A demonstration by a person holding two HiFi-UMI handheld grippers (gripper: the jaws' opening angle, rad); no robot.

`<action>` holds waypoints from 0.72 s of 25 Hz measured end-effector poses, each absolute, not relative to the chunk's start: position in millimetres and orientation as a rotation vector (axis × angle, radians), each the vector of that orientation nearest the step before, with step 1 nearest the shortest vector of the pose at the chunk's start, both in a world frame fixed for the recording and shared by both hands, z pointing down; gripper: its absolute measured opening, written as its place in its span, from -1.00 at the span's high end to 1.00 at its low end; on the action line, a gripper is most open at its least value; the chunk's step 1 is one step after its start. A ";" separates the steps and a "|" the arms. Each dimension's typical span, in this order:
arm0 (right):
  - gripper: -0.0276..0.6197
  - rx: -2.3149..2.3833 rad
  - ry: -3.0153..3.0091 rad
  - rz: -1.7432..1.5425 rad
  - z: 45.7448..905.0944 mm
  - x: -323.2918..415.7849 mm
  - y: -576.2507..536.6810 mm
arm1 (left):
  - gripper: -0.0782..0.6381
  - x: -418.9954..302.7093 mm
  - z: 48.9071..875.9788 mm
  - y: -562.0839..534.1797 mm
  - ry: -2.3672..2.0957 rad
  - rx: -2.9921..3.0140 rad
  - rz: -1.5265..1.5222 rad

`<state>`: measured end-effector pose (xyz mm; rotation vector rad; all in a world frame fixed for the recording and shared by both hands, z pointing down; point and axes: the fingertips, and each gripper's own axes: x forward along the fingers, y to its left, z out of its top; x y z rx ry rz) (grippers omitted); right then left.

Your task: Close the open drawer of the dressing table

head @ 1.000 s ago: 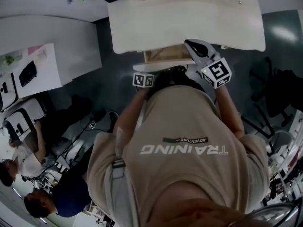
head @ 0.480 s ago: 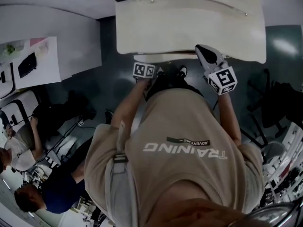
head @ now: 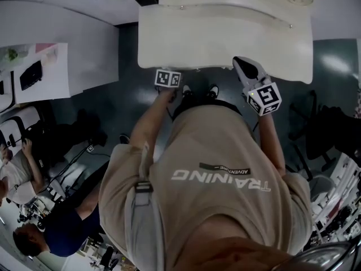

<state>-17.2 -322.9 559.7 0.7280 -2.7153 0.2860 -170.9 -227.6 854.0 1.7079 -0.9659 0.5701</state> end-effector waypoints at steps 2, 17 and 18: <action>0.90 0.715 -2.719 0.281 558.6 -15.6 -327.9 | 0.79 -172.5 854.6 -230.3 -0.977 1.698 0.570; 0.90 0.590 -2.759 0.221 545.9 -28.5 -338.8 | 0.79 -165.0 823.5 -230.6 -1.059 1.739 0.475; 0.90 0.585 -2.763 0.228 546.6 -30.8 -341.4 | 0.79 -163.5 819.4 -229.3 -1.060 1.739 0.473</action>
